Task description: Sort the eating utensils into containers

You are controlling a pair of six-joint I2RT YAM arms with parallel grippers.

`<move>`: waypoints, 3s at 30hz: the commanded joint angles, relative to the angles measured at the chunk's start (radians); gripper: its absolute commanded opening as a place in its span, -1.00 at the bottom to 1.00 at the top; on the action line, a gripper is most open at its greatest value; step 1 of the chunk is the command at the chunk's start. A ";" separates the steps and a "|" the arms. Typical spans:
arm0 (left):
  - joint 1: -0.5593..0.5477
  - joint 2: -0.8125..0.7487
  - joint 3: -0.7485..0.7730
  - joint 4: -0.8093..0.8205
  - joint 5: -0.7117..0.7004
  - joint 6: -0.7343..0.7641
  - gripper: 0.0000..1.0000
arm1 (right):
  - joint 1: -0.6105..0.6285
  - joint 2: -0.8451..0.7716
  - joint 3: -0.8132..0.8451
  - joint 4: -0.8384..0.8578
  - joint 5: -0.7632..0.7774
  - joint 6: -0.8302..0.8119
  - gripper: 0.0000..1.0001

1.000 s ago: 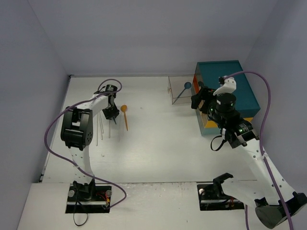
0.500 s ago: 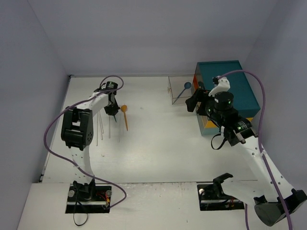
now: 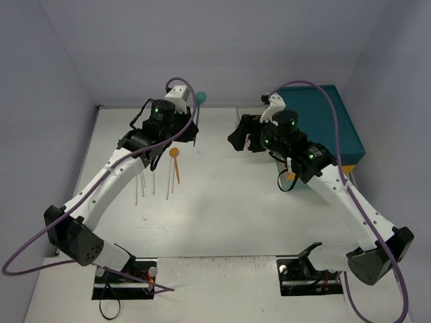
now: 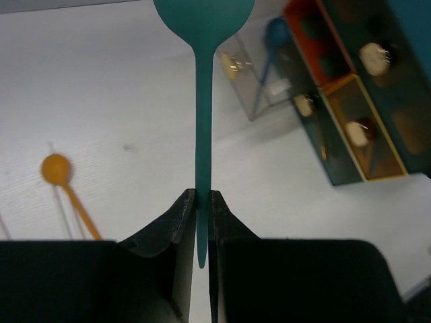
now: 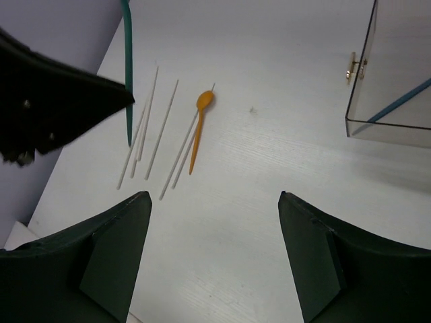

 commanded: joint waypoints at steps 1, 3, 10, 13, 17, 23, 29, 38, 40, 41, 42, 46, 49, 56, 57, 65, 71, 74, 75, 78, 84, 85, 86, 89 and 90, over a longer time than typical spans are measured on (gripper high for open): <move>-0.066 -0.069 -0.040 0.109 0.092 0.024 -1.00 | 0.010 0.067 0.105 0.103 -0.064 0.014 0.44; -0.084 -0.091 -0.041 0.131 0.102 0.004 -1.00 | 0.015 0.091 0.124 0.124 -0.083 0.024 0.41; -0.149 -0.112 -0.015 0.139 0.103 -0.016 -1.00 | 0.024 0.134 0.138 0.206 -0.106 0.064 0.29; -0.168 -0.114 -0.016 0.139 0.100 -0.024 -1.00 | 0.029 0.146 0.138 0.244 -0.115 0.079 0.25; -0.186 -0.114 -0.023 0.140 0.091 -0.031 -1.00 | 0.033 0.163 0.135 0.272 -0.132 0.088 0.15; -0.209 -0.107 -0.028 0.144 0.071 -0.037 -1.00 | 0.034 0.182 0.107 0.291 -0.132 0.102 -0.27; -0.211 -0.100 -0.035 0.141 0.046 -0.033 -1.00 | 0.034 0.182 0.081 0.292 -0.122 0.099 -0.92; -0.209 -0.110 -0.072 0.049 -0.108 -0.048 0.03 | 0.004 0.193 0.064 0.291 -0.012 0.059 -1.00; -0.208 -0.121 -0.101 0.019 -0.183 -0.061 0.31 | -0.030 0.206 0.063 0.290 0.019 0.048 -1.00; -0.208 -0.131 -0.123 0.004 -0.232 -0.072 0.39 | -0.052 0.213 0.062 0.290 0.034 0.053 -1.00; -0.208 -0.142 -0.148 -0.010 -0.272 -0.083 0.46 | -0.075 0.224 0.062 0.291 0.043 0.060 -1.00; -0.193 -0.190 -0.255 -0.075 -0.347 -0.125 0.57 | -0.156 0.276 0.097 0.290 0.114 0.033 -1.00; -0.185 -0.223 -0.321 -0.119 -0.387 -0.152 0.65 | -0.181 0.325 0.157 0.292 0.241 0.003 -1.00; -0.117 -0.300 -0.445 -0.149 -0.373 -0.210 0.79 | -0.219 0.508 0.278 0.293 0.376 0.014 -1.00; -0.106 -0.301 -0.447 -0.148 -0.370 -0.210 0.79 | -0.222 0.513 0.295 0.293 0.378 0.014 -1.00; -0.043 -0.284 -0.474 -0.158 -0.302 -0.220 0.79 | -0.230 0.655 0.383 0.298 0.451 0.017 -0.98; -0.031 -0.236 -0.464 -0.158 -0.293 -0.253 0.79 | -0.226 0.657 0.358 0.295 0.413 0.040 -0.27; -0.030 -0.196 -0.445 -0.159 -0.288 -0.262 0.79 | -0.224 0.602 0.333 0.294 0.414 0.023 -0.11; -0.030 -0.186 -0.438 -0.159 -0.288 -0.265 0.79 | -0.223 0.579 0.325 0.293 0.413 0.016 -0.05; -0.030 -0.133 -0.408 -0.159 -0.287 -0.272 0.77 | -0.219 0.512 0.296 0.286 0.417 -0.034 0.08; -0.015 -0.031 -0.350 -0.154 -0.289 -0.295 0.58 | -0.215 0.281 0.174 0.255 0.368 -0.108 0.19; -0.010 -0.009 -0.343 -0.151 -0.287 -0.298 0.52 | -0.214 0.238 0.145 0.249 0.359 -0.118 0.21; -0.010 0.008 -0.333 -0.148 -0.285 -0.299 0.51 | -0.214 0.232 0.121 0.249 0.354 -0.119 0.23; 0.000 0.092 -0.283 -0.122 -0.274 -0.306 0.22 | -0.215 0.086 0.029 0.230 0.350 -0.132 0.27; 0.003 0.114 -0.271 -0.116 -0.273 -0.307 0.13 | -0.216 0.043 0.008 0.227 0.349 -0.133 0.27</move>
